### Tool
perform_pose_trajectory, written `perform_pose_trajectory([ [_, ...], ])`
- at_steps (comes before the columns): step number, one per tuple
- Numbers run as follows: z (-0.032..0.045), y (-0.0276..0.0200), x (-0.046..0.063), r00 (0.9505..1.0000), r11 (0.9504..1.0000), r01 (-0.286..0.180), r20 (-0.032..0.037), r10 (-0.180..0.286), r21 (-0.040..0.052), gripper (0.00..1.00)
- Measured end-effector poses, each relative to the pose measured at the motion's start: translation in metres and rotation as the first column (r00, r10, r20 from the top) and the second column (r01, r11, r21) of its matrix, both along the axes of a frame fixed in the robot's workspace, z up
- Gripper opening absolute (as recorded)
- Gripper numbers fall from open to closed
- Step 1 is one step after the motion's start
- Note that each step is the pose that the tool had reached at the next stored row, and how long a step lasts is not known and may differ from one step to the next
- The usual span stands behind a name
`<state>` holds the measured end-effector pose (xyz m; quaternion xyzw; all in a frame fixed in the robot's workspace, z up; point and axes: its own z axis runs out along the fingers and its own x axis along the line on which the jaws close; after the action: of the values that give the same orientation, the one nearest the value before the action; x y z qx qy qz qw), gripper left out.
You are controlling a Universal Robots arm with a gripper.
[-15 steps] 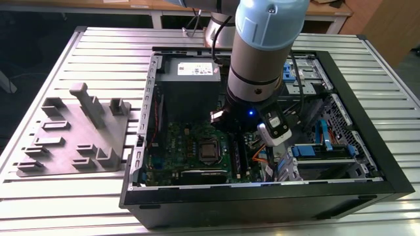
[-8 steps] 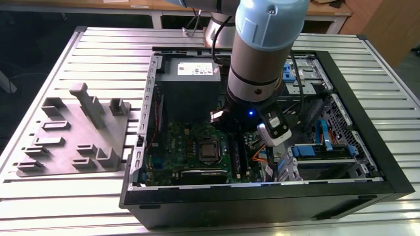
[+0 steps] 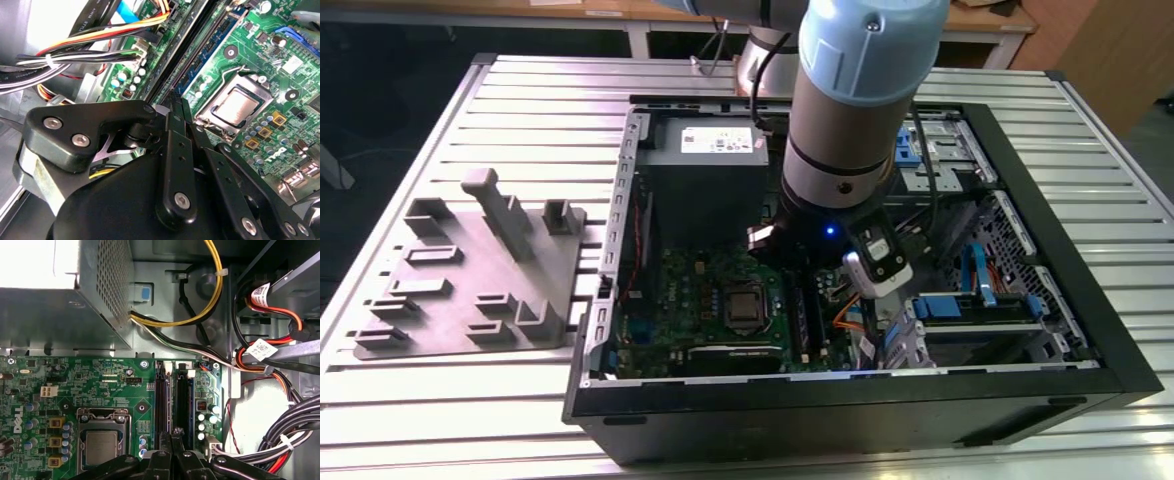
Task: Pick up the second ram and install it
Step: 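Insert the second ram into the second slot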
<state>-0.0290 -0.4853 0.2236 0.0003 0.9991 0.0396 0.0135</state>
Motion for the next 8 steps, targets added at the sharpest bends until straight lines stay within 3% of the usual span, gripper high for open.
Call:
perform_pose_trajectory([
  [8, -0.0025, -0.0013, 0.0, 1.0, 1.0, 0.0, -0.0001, 0.0, -0.0002, 0.11],
])
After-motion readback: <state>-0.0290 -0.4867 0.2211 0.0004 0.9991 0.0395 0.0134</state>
